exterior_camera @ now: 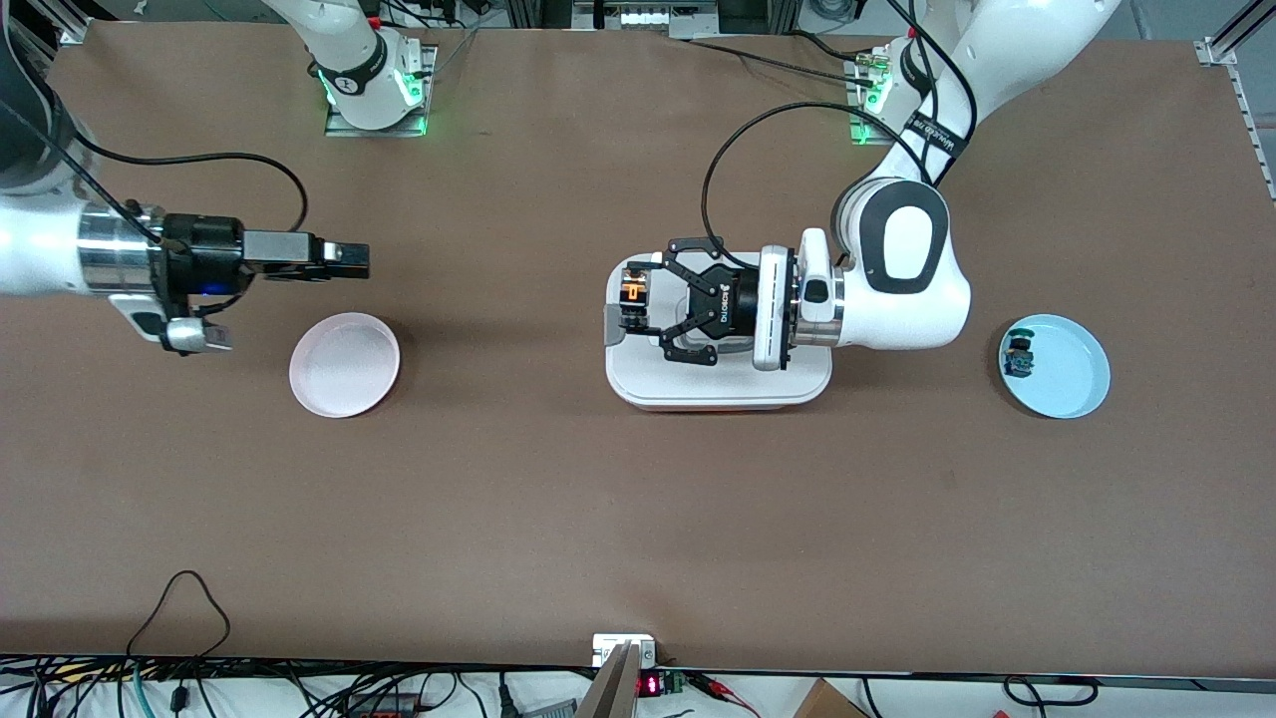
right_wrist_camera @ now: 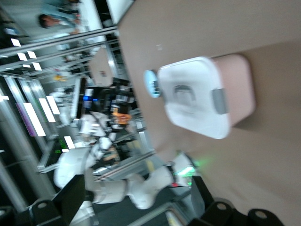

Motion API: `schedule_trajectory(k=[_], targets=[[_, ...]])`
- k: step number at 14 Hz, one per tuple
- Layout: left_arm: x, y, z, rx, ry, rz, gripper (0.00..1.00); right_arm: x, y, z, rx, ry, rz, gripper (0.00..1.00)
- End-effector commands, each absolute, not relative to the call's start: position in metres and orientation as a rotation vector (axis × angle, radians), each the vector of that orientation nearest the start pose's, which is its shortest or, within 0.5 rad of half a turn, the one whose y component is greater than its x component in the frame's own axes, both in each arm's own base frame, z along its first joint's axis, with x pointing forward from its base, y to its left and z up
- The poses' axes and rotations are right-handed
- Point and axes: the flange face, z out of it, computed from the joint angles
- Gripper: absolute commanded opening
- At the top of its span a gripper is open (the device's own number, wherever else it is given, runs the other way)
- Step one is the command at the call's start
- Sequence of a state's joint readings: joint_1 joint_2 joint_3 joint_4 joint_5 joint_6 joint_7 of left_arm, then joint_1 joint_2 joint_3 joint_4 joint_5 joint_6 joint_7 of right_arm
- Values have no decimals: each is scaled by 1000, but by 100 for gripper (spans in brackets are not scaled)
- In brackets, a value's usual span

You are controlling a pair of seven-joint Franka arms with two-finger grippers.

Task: Transfer orange switch to right arm and place
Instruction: 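Reach the right gripper toward the switch held by the left gripper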

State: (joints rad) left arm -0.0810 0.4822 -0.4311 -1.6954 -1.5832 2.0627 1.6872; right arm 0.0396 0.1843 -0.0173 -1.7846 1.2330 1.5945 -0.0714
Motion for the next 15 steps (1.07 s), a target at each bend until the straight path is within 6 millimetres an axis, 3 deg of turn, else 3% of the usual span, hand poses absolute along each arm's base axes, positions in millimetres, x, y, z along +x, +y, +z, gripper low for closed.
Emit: schedule_trajectory(k=[1,4,10,15], targets=[[593,-349,384,1419,-915,822,22,585,140,465,-1829,173,270,100],[593,-350,384,1419,-914,818,22,582,184,441,-1728,185,286,100],[592,-352,385,1414,-916,819,21,577,243,398,-1620,218,371,100],[591,-357,387,1409,-920,817,21,568,300,392,-1592,315,307,100]])
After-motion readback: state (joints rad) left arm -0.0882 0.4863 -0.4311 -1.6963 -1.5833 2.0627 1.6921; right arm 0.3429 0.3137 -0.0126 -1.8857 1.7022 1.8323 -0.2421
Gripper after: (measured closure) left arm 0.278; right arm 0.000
